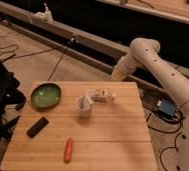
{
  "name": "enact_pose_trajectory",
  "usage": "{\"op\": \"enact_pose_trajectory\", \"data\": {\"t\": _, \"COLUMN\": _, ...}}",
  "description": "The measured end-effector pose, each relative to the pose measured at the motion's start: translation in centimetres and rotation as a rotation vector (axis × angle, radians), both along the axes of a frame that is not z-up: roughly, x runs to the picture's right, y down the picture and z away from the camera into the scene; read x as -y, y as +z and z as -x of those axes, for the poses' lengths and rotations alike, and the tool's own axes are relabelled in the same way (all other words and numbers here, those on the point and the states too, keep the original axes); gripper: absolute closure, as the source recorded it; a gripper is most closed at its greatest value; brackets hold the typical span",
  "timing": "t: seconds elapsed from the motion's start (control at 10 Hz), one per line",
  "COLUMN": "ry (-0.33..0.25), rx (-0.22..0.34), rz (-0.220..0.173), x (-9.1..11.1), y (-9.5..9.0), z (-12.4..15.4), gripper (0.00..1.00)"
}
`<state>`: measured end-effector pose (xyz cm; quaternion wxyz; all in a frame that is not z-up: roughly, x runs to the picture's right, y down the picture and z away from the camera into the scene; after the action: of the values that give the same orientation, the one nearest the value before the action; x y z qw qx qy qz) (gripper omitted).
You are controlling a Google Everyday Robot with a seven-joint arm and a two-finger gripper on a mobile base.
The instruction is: Move the arm in a circular motion
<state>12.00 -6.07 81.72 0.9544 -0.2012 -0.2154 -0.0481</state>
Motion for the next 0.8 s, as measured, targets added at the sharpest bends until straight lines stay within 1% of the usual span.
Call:
{"op": "enact_pose_trajectory", "data": {"t": 0.1, "ry": -0.038, "rx": 0.052, "rz": 0.013, "x": -0.4, "y": -0.1, "z": 2.9, "gripper": 1.0}}
{"op": "enact_pose_trajectory", "data": {"t": 0.2, "ry": -0.078, "rx": 0.107, "rz": 0.027, "x": -1.2, "y": -0.6, "z": 5.5, "gripper": 1.0}}
{"op": "enact_pose_trajectory", "data": {"t": 0.4, "ry": -0.141, "rx": 0.19, "rz": 0.046, "x": -3.1, "y": -2.0, "z": 8.8, "gripper": 1.0}}
{"op": "enact_pose_trajectory", "data": {"t": 0.5, "ry": -0.163, "rx": 0.228, "rz": 0.057, "x": -4.4, "y": -2.9, "z": 10.0, "gripper": 1.0}}
{"op": "enact_pose_trajectory", "data": {"t": 0.6, "ry": -0.173, "rx": 0.253, "rz": 0.066, "x": -5.5, "y": -3.7, "z": 10.5, "gripper": 1.0}}
{"op": "enact_pose_trajectory", "data": {"t": 0.7, "ry": -0.177, "rx": 0.282, "rz": 0.081, "x": -7.6, "y": -4.9, "z": 10.7, "gripper": 1.0}}
{"op": "enact_pose_trajectory", "data": {"t": 0.8, "ry": -0.166, "rx": 0.287, "rz": 0.091, "x": -9.1, "y": -5.9, "z": 10.0, "gripper": 1.0}}
